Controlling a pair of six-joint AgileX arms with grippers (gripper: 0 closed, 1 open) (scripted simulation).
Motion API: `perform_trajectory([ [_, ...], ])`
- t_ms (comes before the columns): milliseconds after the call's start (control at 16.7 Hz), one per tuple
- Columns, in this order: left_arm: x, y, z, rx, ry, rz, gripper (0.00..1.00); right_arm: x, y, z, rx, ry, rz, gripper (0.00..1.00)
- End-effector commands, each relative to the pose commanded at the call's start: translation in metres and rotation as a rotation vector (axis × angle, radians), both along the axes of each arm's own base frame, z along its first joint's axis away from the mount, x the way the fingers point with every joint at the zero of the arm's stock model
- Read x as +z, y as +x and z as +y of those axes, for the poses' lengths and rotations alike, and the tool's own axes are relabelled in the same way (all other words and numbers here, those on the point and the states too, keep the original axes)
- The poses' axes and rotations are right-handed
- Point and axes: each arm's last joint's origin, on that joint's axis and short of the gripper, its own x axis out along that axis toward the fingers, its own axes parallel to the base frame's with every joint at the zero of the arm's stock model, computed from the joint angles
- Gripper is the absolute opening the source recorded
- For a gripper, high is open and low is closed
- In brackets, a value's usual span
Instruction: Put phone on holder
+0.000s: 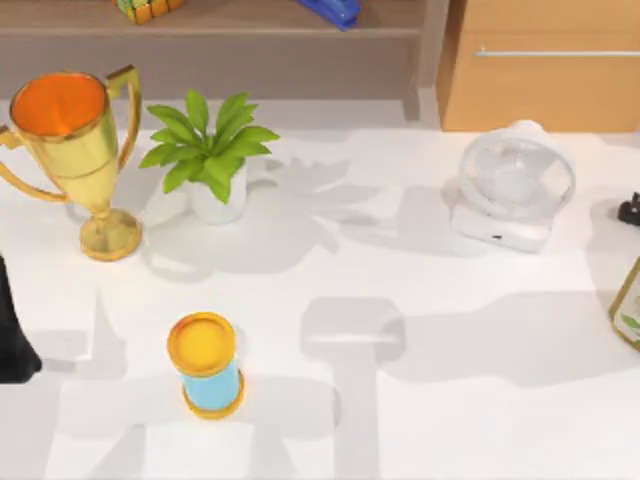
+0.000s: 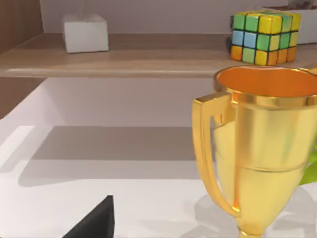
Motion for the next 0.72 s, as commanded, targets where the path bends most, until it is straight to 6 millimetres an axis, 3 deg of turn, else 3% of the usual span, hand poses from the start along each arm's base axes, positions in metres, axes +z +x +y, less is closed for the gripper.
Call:
perform_trajectory([
  [300, 0.0, 0.0, 0.0, 0.0, 0.0, 0.0, 1.0, -0.004, 0.007, 0.007, -0.028, -0.004, -0.002, 0.0],
  [720, 0.0, 0.0, 0.0, 0.0, 0.0, 0.0, 1.0, -0.024, 0.037, 0.014, 0.013, -0.006, -0.002, 0.0],
])
